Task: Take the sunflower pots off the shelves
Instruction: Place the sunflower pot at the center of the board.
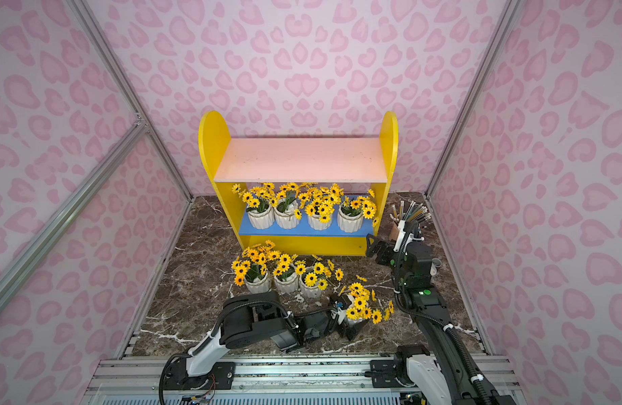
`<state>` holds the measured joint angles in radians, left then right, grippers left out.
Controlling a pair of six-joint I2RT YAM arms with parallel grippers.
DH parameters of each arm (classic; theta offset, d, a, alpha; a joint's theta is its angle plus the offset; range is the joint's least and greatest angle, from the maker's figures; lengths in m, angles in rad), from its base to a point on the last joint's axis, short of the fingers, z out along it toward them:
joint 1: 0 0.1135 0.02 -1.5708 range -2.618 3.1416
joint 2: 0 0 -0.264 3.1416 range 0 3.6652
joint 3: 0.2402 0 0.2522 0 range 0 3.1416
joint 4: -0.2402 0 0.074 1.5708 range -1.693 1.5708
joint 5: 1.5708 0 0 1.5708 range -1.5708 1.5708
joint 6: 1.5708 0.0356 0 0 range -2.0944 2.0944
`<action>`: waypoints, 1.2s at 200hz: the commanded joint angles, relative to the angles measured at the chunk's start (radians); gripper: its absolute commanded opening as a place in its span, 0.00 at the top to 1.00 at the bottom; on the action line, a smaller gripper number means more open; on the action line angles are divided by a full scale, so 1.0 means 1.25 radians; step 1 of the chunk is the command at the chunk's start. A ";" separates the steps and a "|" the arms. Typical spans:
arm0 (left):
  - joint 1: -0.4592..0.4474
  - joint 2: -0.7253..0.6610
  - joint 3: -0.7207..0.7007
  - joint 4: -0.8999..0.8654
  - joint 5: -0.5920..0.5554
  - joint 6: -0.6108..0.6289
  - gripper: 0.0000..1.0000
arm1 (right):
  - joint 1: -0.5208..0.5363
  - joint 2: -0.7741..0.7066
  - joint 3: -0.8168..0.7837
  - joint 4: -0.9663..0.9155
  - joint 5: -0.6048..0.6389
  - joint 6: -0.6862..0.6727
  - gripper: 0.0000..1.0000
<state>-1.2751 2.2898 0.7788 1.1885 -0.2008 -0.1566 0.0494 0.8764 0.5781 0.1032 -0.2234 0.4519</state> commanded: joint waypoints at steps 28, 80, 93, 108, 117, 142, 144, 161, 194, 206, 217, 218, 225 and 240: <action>-0.012 -0.081 -0.042 -0.109 -0.049 -0.002 0.02 | 0.001 0.006 0.046 -0.040 0.005 -0.023 0.02; -0.017 -0.112 -0.065 -0.127 -0.071 -0.004 0.02 | 0.004 0.011 0.056 -0.052 -0.006 -0.028 0.01; -0.018 -0.125 -0.074 -0.124 -0.073 0.001 0.02 | 0.005 0.015 0.056 -0.053 -0.006 -0.031 0.01; -0.019 -0.141 -0.086 -0.120 -0.080 0.009 0.02 | 0.005 0.022 0.058 -0.056 -0.010 -0.033 0.02; -0.018 -0.151 -0.090 -0.121 -0.080 0.013 0.02 | 0.005 0.025 0.059 -0.056 -0.011 -0.033 0.01; -0.018 -0.168 -0.093 -0.141 -0.079 0.030 0.02 | 0.005 0.027 0.060 -0.057 -0.012 -0.036 0.01; -0.018 -0.168 -0.094 -0.142 -0.081 0.032 0.02 | 0.006 0.027 0.060 -0.058 -0.011 -0.037 0.01; -0.018 -0.181 -0.104 -0.149 -0.070 0.039 0.02 | 0.005 0.027 0.062 -0.060 -0.014 -0.039 0.01; -0.019 -0.251 -0.132 -0.187 -0.060 0.038 0.02 | 0.012 0.028 0.083 -0.084 0.000 -0.044 0.01; -0.020 -0.285 -0.149 -0.203 -0.062 0.037 0.02 | 0.025 0.030 0.093 -0.098 0.018 -0.052 0.01; -0.022 -0.308 -0.162 -0.216 -0.063 0.037 0.02 | 0.038 0.033 0.101 -0.113 0.036 -0.058 0.01; -0.022 -0.308 -0.162 -0.218 -0.063 0.038 0.02 | 0.039 0.034 0.101 -0.114 0.037 -0.058 0.01; -0.022 -0.311 -0.162 -0.231 -0.059 0.040 0.02 | 0.046 0.036 0.103 -0.117 0.042 -0.059 0.01; -0.024 -0.307 -0.159 -0.257 -0.053 0.041 0.02 | 0.054 0.038 0.098 -0.115 0.041 -0.057 0.01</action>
<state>-1.3025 1.9118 0.5800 0.9268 -0.2806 -0.1123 0.1020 0.9192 0.6922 -0.0334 -0.2005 0.3992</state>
